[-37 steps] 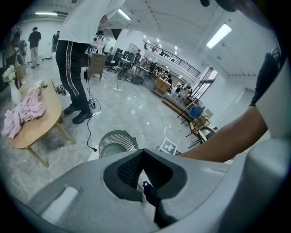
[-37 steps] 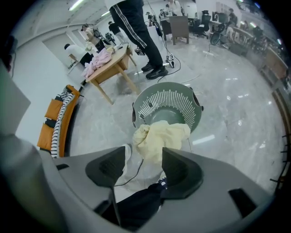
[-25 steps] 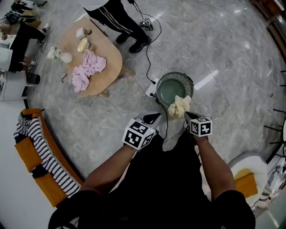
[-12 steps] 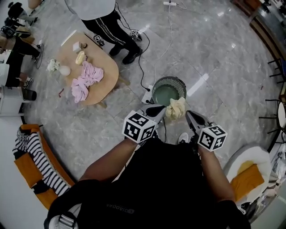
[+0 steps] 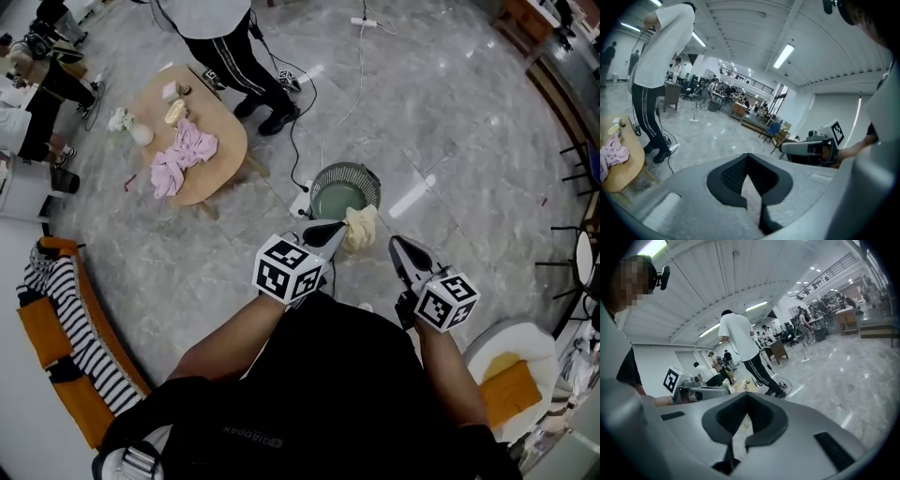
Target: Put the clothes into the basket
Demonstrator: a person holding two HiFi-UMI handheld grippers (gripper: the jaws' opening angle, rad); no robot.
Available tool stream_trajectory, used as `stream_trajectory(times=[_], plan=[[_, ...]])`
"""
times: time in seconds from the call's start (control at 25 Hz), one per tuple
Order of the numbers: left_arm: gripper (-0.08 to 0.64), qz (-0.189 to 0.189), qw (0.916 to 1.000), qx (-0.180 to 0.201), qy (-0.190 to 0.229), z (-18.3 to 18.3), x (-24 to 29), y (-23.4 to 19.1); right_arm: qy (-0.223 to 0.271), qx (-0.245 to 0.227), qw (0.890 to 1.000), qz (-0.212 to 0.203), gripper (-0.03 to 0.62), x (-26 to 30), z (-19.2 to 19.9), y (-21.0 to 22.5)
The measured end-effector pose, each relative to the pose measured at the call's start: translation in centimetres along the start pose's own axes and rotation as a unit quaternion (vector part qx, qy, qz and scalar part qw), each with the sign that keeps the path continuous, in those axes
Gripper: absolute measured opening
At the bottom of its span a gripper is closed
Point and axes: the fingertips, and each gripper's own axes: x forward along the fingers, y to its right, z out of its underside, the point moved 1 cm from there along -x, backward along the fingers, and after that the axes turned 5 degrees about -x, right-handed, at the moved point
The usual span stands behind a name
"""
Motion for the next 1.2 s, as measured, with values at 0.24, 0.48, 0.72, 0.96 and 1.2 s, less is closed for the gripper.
stream_trajectory(times=[0.24,0.48,0.72,0.96,1.2], plan=[[0.0,-0.015,0.9997,0.015,0.009,2.4,-0.2,6.4,-0.005,-0.027,0.999,-0.016,0.015,-6.2,2.1,-0.4],[0.0,-0.03,0.9992,0.021,0.016,5.9,-0.8,12.0,-0.006,-0.025,0.999,-0.025,0.015,-11.0,5.2,-0.2],[0.0,-0.055,0.9978,0.032,0.022,8.7,-2.3,15.6,-0.006,-0.006,0.999,-0.052,0.015,-13.7,7.6,-0.4],[0.0,-0.078,0.9962,0.029,0.025,9.6,-4.4,15.7,-0.007,-0.02,0.997,-0.068,0.014,-14.7,8.7,-2.2],[0.0,-0.055,0.9971,0.047,0.023,7.8,-5.0,14.6,-0.004,-0.028,0.999,-0.045,0.014,-13.4,8.9,-3.4]])
